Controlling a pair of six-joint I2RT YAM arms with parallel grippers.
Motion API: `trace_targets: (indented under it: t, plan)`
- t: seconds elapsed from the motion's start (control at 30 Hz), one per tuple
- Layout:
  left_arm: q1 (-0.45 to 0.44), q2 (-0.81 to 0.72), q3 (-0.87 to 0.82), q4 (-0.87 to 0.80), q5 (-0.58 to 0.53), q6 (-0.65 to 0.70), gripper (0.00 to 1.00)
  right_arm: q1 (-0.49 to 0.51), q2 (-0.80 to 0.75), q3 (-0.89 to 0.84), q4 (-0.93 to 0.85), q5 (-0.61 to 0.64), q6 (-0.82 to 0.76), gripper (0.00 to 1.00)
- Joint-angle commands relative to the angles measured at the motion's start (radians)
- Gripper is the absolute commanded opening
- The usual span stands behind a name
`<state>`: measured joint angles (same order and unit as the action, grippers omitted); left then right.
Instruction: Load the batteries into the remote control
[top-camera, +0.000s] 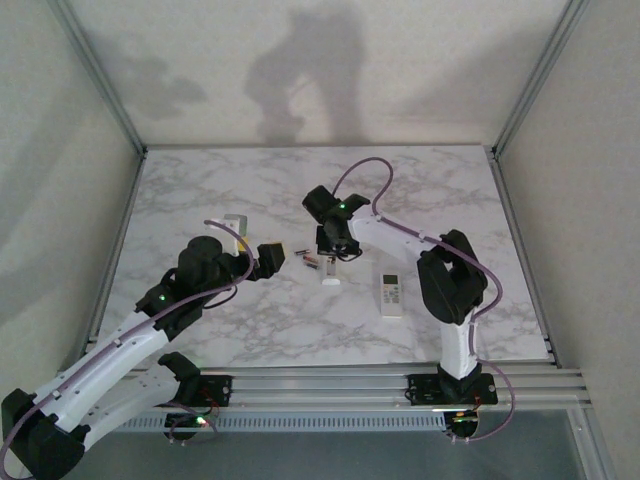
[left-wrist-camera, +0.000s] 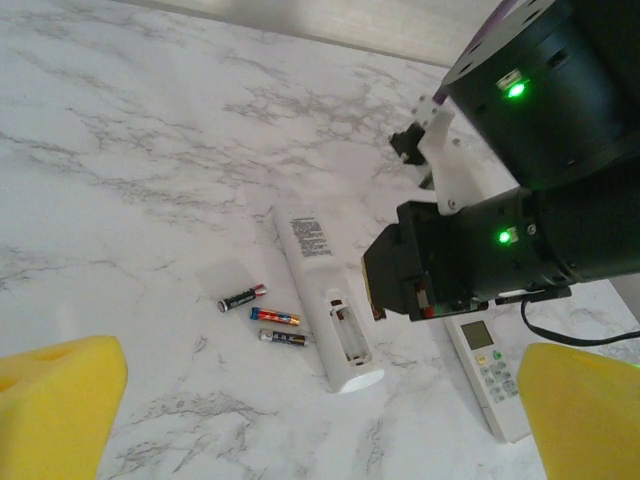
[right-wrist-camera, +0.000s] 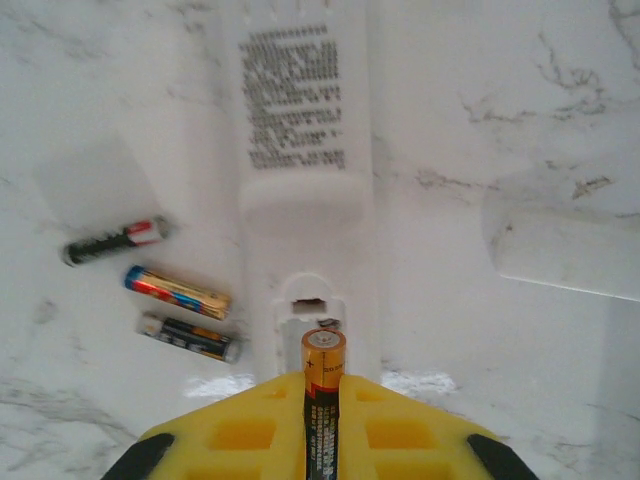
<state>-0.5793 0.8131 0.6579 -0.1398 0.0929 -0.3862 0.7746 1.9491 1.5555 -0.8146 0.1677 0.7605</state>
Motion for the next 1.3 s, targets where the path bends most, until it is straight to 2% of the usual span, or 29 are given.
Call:
trace_targets:
  t: [0.0,0.47,1.27]
  plan:
    - [-0.001,-0.012,-0.007,0.021,0.007,-0.001,0.99,0.003,0.006,-0.028,0.050,0.023,0.078,0.12]
    - [-0.001,-0.009,-0.011,0.028,0.008,0.002,0.99,0.025,0.037,-0.160,0.207,0.047,0.098,0.13]
    - [-0.001,0.005,-0.014,0.047,0.019,0.001,0.99,0.072,0.030,-0.175,0.159,0.019,0.166,0.18]
